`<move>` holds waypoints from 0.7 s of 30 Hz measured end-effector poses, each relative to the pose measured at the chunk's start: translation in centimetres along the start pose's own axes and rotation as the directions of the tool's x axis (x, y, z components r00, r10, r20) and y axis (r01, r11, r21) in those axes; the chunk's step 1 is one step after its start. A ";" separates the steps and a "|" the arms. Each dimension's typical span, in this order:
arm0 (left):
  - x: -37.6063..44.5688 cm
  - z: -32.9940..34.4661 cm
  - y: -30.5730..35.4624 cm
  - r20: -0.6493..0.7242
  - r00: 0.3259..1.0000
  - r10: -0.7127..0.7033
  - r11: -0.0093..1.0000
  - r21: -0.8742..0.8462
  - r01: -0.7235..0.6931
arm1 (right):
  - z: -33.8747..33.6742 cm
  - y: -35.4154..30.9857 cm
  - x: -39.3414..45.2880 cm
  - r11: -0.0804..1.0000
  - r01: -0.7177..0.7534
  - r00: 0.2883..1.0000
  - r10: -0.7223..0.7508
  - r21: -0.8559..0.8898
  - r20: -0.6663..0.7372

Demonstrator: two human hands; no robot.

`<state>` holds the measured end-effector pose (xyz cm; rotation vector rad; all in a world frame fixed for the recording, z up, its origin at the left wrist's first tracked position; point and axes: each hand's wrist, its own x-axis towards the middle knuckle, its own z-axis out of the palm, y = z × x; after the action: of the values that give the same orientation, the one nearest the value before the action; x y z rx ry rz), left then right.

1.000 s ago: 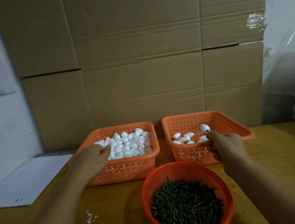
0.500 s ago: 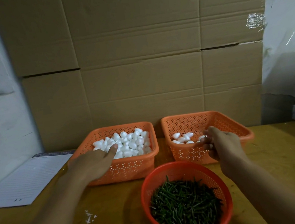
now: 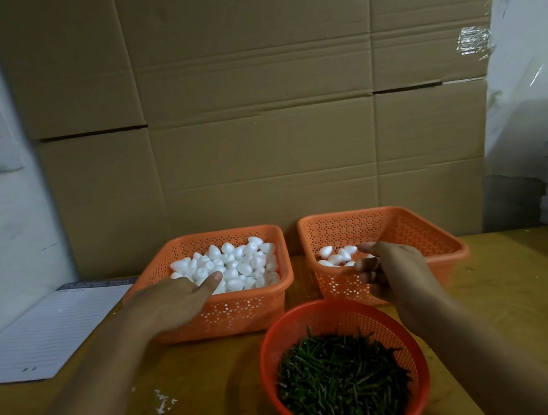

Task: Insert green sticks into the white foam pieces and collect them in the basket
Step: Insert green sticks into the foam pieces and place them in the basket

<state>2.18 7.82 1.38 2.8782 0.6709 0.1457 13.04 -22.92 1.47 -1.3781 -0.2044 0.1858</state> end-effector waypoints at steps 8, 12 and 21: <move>0.0 0.2 -0.3 -0.050 0.999 0.021 0.999 -0.040 -0.023 | 0.5 -0.2 -0.6 0.998 0.027 0.996 -0.021 -0.063 0.088; -0.1 0.1 0.0 -0.031 0.999 0.031 0.999 -0.011 -0.031 | 0.5 -0.1 -0.7 0.997 0.039 0.994 -0.032 -0.067 0.102; -0.1 0.0 -0.1 -0.011 0.998 0.058 0.998 0.001 -0.058 | 0.4 0.0 -0.6 0.996 0.045 0.994 -0.037 -0.078 0.105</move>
<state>2.01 7.88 1.40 2.9012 0.5893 0.1699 12.32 -22.70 1.50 -1.4442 -0.3291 0.2166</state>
